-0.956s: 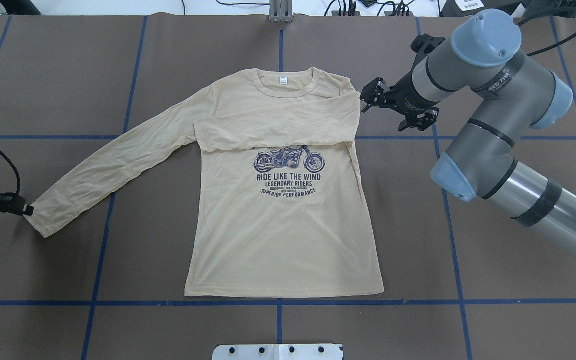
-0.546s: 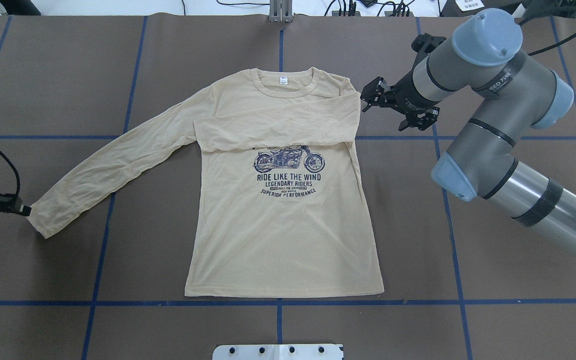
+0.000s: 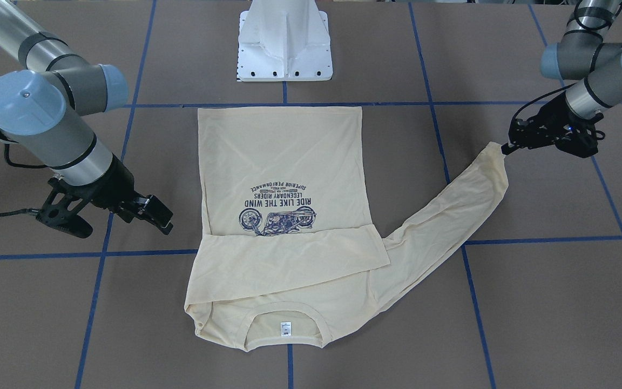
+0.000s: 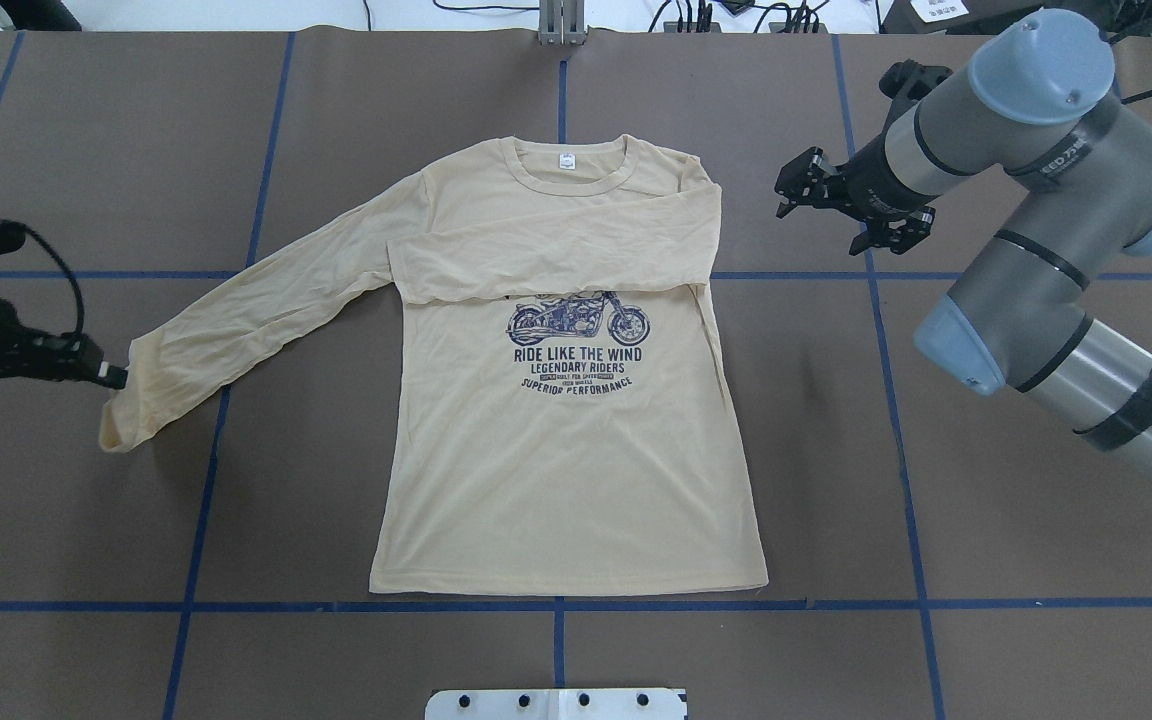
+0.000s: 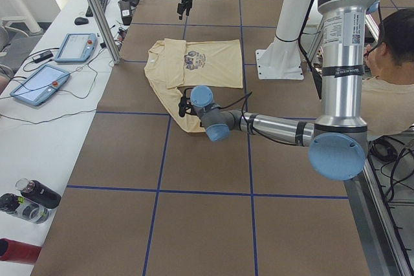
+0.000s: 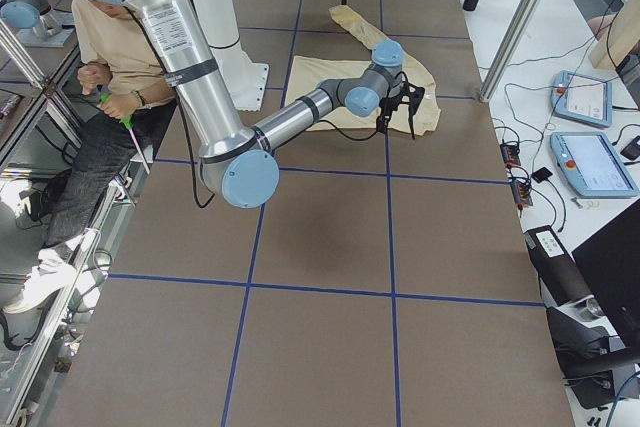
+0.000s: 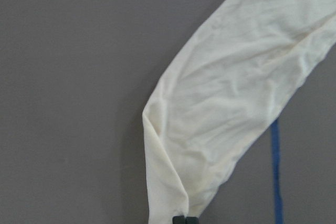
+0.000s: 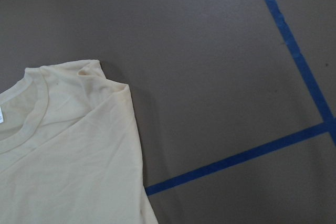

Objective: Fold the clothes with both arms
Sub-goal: 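Fold the grasped sleeve with the left gripper across the shirt toward the collar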

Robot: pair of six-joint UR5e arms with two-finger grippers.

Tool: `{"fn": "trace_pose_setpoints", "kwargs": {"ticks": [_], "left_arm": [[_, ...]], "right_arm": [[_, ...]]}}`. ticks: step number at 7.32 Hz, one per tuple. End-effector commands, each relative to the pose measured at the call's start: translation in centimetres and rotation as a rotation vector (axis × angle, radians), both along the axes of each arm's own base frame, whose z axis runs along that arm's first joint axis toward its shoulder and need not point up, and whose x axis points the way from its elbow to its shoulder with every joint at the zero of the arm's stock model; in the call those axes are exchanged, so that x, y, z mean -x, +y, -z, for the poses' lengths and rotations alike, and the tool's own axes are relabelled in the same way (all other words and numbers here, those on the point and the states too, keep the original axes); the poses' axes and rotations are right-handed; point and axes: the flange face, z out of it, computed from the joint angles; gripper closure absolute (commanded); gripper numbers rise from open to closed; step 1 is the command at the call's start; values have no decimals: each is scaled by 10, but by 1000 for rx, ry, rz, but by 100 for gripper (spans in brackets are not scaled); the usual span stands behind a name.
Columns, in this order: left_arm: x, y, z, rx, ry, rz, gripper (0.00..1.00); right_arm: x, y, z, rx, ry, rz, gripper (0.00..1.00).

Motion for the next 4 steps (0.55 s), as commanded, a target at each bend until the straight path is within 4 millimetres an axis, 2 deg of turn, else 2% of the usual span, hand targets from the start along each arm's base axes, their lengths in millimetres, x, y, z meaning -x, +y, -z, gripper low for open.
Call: {"fn": "trace_pose_setpoints", "kwargs": {"ticks": [1, 2, 4], "left_arm": [[-48, -66, 138, 139, 41, 84, 100], [-67, -95, 207, 157, 23, 121, 100], [-90, -107, 278, 190, 61, 161, 100]], "right_arm": [[-38, -3, -49, -49, 70, 33, 1], [-51, -5, -62, -60, 93, 40, 1], [-60, -6, -77, -44, 105, 30, 1]]}}
